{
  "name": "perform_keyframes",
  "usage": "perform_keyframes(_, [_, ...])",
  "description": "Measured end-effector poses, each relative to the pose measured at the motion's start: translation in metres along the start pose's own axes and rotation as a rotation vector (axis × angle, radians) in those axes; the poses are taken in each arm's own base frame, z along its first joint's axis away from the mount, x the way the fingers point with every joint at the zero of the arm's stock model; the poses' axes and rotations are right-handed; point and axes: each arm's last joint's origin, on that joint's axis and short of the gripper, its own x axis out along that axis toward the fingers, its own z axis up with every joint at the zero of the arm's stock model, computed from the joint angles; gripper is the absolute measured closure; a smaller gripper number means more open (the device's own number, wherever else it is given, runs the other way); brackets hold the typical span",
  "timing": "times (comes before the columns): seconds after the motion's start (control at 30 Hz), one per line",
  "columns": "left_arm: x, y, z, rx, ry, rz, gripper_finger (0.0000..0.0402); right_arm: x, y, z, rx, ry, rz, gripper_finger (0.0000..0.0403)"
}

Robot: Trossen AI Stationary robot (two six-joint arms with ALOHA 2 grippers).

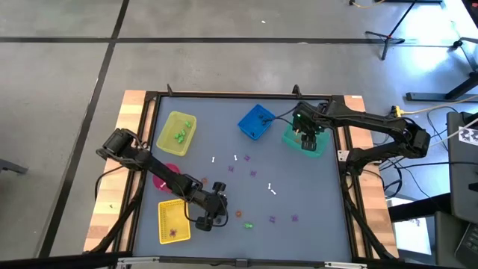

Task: Sort Halloween decoration
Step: Put the black skull toy into the blue basket

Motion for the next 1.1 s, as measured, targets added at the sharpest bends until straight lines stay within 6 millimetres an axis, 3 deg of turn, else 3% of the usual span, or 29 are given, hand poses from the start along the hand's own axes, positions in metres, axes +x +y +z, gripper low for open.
perform_keyframes(0.2, [0.0,0.0,0.0,0.0,-0.001,0.005,0.0334,0.0,0.0,0.0,0.0,0.0,0.0,0.0194])
perform_keyframes(0.57, [-0.001,0.01,0.003,-0.046,-0.013,0.021,0.0337,0.0,0.0,0.0,0.0,0.0,0.0,0.0194])
perform_keyframes(0.93, [-0.003,0.044,0.023,-0.188,-0.188,0.065,0.0337,0.0,0.0,0.0,0.0,0.0,0.0,0.0194])
perform_keyframes(1.1, [-0.009,0.078,0.039,-0.264,-0.371,0.251,0.0337,0.0,0.0,0.0,0.0,-0.004,0.011,0.0194])
